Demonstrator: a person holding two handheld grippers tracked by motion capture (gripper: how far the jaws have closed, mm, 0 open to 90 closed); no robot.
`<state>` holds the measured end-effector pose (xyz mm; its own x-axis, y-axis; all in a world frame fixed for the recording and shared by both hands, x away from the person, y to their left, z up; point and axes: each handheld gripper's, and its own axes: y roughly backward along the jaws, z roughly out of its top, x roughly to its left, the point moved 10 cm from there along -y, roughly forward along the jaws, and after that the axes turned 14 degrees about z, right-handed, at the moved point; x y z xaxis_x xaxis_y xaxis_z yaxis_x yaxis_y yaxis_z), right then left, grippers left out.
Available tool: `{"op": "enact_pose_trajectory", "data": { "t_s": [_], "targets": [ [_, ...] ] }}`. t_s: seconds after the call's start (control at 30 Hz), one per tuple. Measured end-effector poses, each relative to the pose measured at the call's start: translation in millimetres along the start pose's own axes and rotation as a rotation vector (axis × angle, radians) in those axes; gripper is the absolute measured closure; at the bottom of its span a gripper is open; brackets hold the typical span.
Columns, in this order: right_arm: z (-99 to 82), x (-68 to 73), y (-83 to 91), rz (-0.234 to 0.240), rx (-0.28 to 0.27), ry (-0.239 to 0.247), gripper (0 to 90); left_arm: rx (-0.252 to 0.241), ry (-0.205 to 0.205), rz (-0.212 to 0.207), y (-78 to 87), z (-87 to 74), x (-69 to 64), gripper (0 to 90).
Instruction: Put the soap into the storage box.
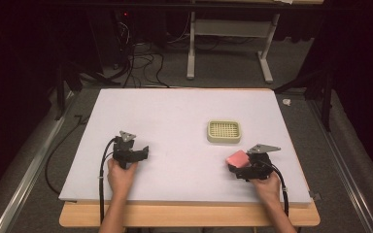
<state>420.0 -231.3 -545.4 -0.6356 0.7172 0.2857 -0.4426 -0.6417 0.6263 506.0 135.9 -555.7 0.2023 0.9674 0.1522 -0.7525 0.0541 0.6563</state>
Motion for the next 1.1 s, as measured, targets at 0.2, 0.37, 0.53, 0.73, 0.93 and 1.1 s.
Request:
{"op": "enact_pose_trajectory", "data": {
  "t_s": [0.2,0.37,0.53,0.73,0.93,1.1],
  "targets": [
    [3.4,-0.5,1.6,-0.008,-0.016,-0.006,13.6,0.000,-0.002,0.000,0.0,0.0,-0.1,21.3],
    [12.2,-0.2,7.4,-0.012,-0.050,-0.004,13.6,0.000,-0.002,0.000,0.0,0.0,0.0,21.3],
    [18.3,0.6,10.6,-0.007,-0.071,-0.011,13.7,0.000,-0.002,0.000,0.0,0.0,0.0,21.3],
    [25.2,-1.0,11.5,-0.007,-0.079,-0.012,13.6,0.000,-0.002,0.000,0.0,0.0,0.0,21.3],
    [31.8,-1.3,11.5,0.002,-0.078,-0.022,13.7,0.000,-0.002,0.000,0.0,0.0,0.0,21.3],
    [35.2,-3.1,11.2,0.001,-0.081,-0.030,13.6,0.000,-0.002,0.000,0.0,0.0,0.0,21.3]
  ]
}}
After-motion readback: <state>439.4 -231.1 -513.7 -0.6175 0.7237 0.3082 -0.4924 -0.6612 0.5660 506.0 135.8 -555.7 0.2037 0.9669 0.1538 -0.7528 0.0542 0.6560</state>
